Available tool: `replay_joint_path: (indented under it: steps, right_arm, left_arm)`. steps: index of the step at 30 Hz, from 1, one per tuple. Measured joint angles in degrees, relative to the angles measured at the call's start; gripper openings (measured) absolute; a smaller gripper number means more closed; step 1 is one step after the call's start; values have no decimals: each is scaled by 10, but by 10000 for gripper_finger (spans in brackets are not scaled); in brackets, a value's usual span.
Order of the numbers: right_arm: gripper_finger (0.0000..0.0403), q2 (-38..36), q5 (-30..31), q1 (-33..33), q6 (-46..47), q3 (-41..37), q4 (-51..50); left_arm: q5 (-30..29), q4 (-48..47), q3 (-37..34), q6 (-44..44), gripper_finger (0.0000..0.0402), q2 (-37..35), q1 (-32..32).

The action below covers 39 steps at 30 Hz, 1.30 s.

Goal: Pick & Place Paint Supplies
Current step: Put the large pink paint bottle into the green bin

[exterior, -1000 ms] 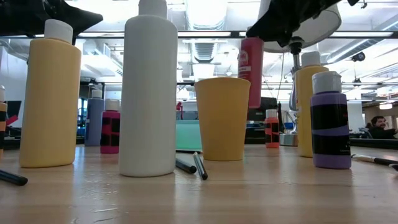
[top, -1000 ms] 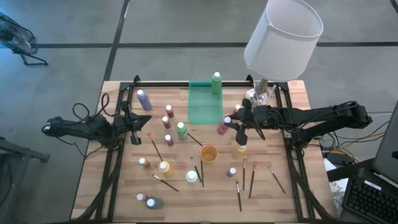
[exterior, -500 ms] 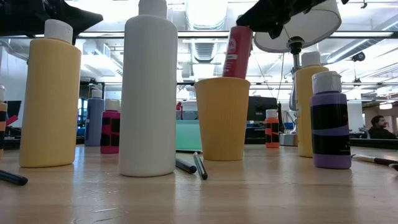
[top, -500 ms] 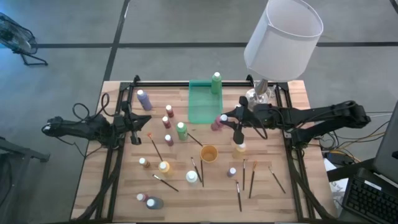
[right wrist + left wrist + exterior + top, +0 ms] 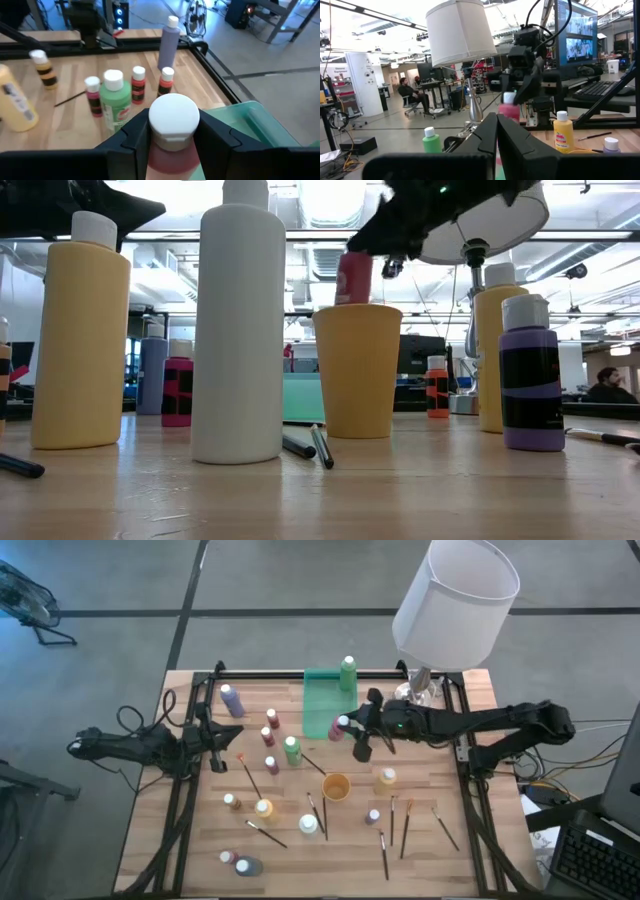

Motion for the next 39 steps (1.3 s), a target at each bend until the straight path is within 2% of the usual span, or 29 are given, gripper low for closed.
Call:
replay_joint_path:
  steps: [7,13,20,29,39]
  right_arm:
    - [112,71,0,-24,0,49,8]
    - [123,123,0,-49,0,96,18]
    - [112,182,5,-86,1,147,18]
    - [118,215,17,-153,53,134,110]
    - [117,255,6,-197,71,132,118]
  left_arm:
    - [0,0,0,0,16,0,0]
    - [0,0,0,0,16,0,0]
    - [0,0,0,0,16,0,0]
    - [0,0,0,0,16,0,0]
    - [0,0,0,0,16,0,0]
